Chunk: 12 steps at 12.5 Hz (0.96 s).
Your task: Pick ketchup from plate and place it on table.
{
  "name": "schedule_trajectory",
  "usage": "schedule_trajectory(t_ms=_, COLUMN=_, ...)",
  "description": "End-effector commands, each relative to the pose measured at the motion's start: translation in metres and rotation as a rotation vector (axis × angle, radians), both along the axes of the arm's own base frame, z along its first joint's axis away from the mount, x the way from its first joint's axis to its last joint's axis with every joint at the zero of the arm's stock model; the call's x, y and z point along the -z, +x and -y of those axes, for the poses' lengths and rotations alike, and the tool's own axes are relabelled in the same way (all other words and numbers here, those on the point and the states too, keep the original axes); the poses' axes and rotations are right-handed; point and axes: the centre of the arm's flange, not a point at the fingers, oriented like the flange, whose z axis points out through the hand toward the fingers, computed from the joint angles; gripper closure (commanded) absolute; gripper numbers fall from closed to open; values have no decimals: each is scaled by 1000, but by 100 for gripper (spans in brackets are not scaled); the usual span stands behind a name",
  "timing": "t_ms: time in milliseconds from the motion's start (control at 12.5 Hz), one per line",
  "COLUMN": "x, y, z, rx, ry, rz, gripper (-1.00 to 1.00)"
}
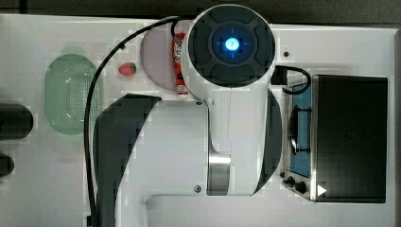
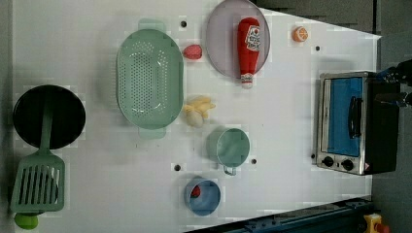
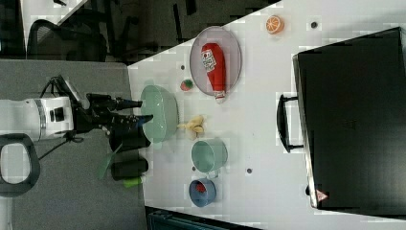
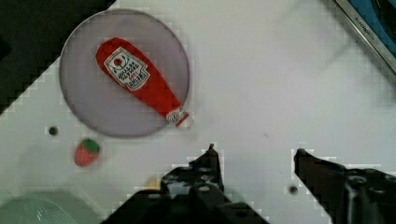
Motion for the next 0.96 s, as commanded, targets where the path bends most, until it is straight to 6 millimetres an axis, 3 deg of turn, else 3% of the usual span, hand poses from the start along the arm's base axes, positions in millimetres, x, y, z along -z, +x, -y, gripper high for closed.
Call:
schedule_trajectory(t_ms=80, x=-37, y=-39, z=20, rx=-7, ry=20, rz=-69, gripper=-41)
schedule_trajectory(t_ms=320, x=-9, y=-22, z=8, rx=-40, ry=23, rz=-100, gripper=-99)
schedule_trajectory(t_ms=640, x=40, y=20, z=-7, rx=-84, ry=31, rz=-48, gripper=-100)
schedule_trajectory(t_ms=960, x=102, y=57, z=-21, rx=-252, ry=51, rz=-40, gripper=-100)
